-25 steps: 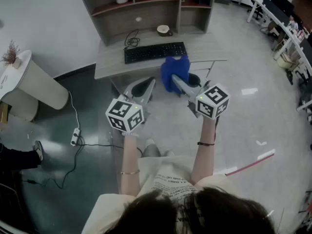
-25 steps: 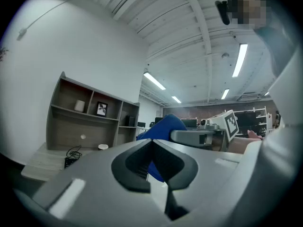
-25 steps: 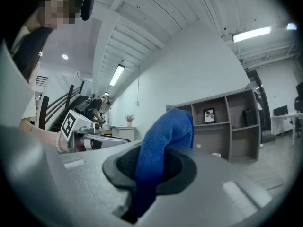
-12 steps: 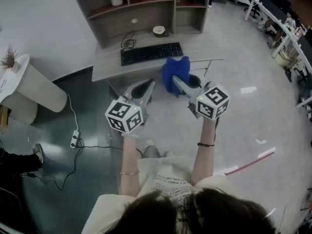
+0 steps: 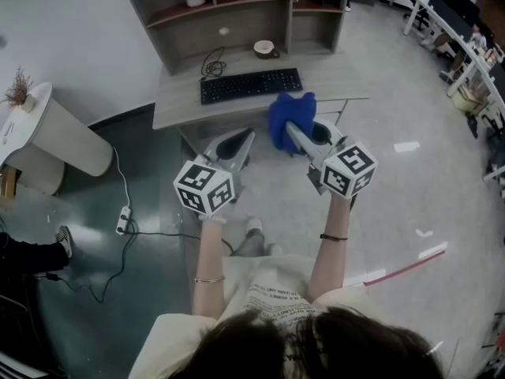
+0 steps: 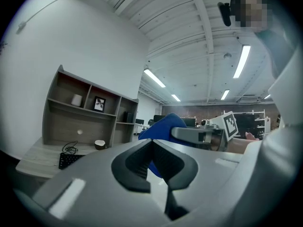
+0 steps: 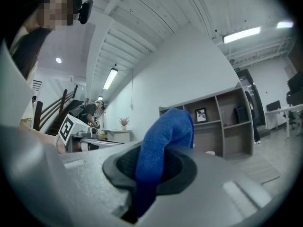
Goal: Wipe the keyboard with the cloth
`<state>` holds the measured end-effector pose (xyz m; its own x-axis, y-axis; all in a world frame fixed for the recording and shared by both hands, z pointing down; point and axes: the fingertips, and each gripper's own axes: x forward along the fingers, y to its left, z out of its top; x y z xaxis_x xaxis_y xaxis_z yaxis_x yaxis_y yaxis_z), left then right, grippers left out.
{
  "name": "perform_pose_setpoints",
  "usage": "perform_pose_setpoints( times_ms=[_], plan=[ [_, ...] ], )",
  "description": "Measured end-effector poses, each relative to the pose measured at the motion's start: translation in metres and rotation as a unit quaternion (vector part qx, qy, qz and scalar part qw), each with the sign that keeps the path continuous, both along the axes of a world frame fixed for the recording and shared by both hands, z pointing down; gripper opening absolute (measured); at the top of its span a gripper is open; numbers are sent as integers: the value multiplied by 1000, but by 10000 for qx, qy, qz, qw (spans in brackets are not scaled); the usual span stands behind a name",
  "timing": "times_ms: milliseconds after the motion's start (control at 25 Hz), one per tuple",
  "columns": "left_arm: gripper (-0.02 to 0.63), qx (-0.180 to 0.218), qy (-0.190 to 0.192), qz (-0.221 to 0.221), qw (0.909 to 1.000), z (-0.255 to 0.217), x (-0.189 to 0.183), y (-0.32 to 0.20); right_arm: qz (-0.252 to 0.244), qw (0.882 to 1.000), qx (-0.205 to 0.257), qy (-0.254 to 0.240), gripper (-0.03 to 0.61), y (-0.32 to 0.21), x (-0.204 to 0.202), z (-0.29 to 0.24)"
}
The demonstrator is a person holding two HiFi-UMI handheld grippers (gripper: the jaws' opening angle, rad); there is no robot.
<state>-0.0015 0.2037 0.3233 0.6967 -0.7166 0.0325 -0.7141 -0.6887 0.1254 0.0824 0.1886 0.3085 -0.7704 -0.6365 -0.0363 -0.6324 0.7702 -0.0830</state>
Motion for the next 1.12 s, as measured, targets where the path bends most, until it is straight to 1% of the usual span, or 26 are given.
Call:
perform_pose_setpoints(
  times_ms=[320,480,600,840,1120],
  plan=[
    [2,-207,6,62,9998,15,0,-30,73,9997,-231,30,58,-26,-4,19],
    [2,-284,33,211,9994,19,7,-51,261,9991,-324,14,58,-46,5,25],
    [2,-333,46,261,9991,24,5,-70,332,9987,-390,12,58,-65,5,31],
    [2,-449,78,332,9984,33,2,-107,304,9983,-494,31,58,-99,-4,40],
    [2,-556,125,460,9973,42,1,-140,315,9975,-609,153,58,-127,-13,52]
  ],
)
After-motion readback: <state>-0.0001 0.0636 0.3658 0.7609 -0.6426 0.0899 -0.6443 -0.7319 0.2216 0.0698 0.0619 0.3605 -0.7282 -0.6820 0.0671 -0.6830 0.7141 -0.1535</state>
